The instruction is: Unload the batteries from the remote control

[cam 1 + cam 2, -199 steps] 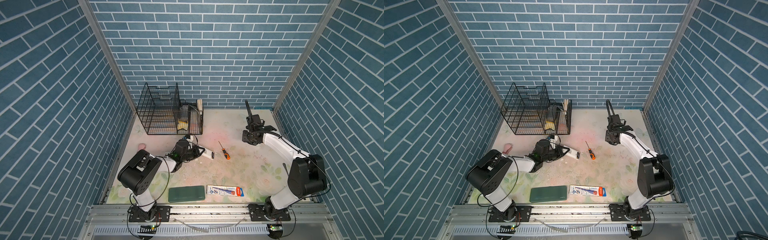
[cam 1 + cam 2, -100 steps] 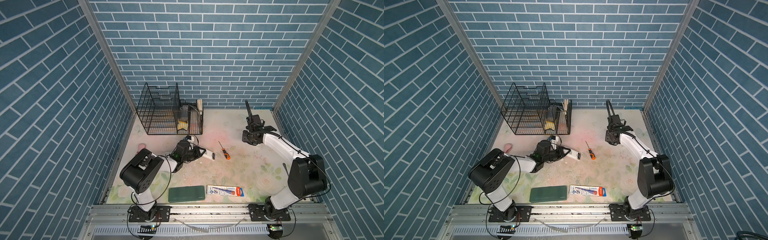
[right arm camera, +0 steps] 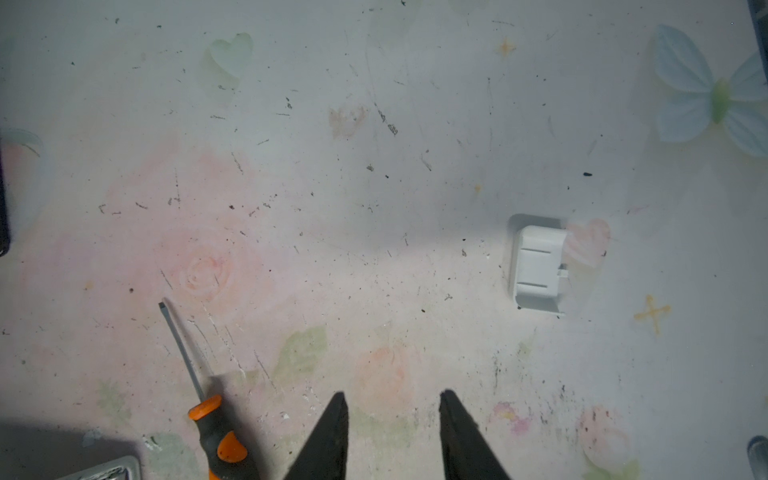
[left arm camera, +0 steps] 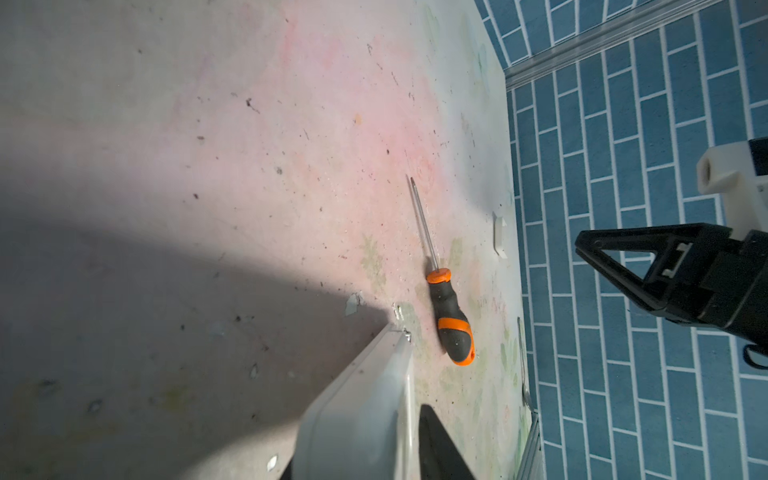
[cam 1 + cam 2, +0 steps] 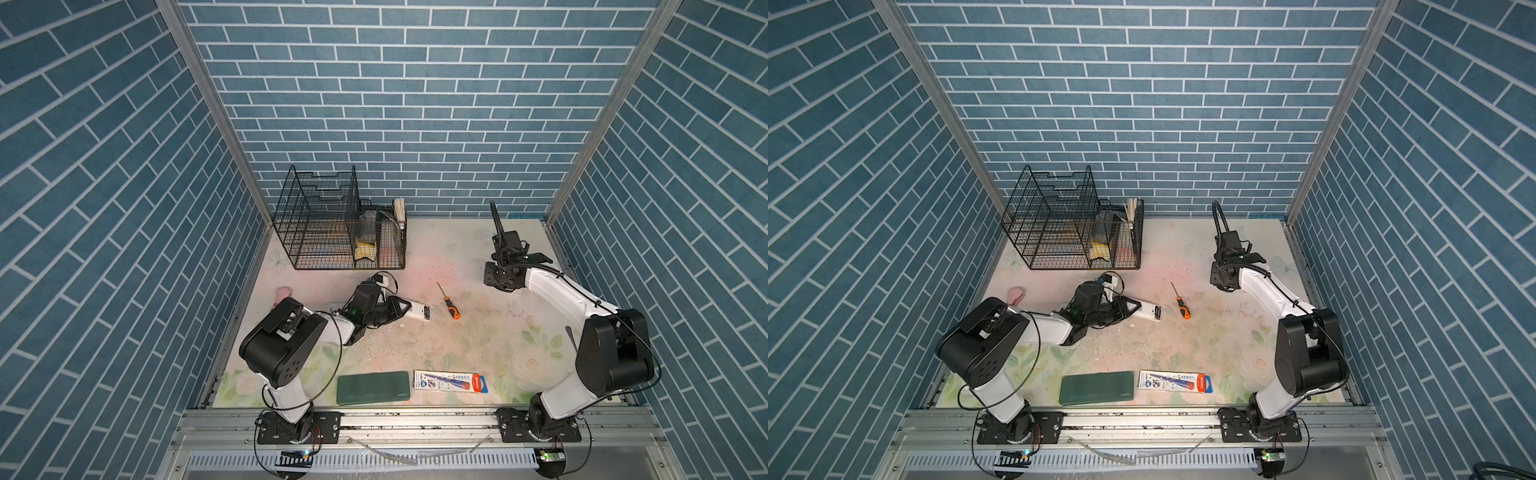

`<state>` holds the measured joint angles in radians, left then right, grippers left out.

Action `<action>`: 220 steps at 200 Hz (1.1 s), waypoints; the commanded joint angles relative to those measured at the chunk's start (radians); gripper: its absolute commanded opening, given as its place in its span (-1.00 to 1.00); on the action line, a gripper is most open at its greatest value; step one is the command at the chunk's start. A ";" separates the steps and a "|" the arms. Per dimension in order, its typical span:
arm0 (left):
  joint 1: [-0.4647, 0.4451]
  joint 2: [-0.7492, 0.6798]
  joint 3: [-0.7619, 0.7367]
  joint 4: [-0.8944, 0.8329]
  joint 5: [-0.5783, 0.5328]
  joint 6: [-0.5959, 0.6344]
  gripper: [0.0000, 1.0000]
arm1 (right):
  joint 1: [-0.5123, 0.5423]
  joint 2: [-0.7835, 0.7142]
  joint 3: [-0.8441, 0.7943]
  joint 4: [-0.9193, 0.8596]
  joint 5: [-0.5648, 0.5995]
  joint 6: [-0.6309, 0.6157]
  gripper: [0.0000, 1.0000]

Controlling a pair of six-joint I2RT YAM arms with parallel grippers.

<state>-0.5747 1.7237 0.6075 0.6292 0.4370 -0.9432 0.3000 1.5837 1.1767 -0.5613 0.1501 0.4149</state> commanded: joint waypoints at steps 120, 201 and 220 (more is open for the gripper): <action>-0.056 -0.045 0.035 -0.229 -0.071 0.111 -0.13 | 0.010 -0.047 -0.068 0.026 -0.032 0.052 -0.23; -0.076 -0.096 0.034 -0.354 -0.127 0.152 0.00 | 0.023 -0.043 -0.083 0.044 -0.044 0.061 -0.22; -0.076 -0.101 0.033 -0.372 -0.132 0.158 0.02 | 0.027 -0.037 -0.083 0.050 -0.048 0.062 -0.22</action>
<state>-0.6449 1.6432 0.6319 0.3302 0.3370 -0.8196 0.3164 1.5703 1.1206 -0.5228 0.1108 0.4484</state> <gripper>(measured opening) 0.506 0.388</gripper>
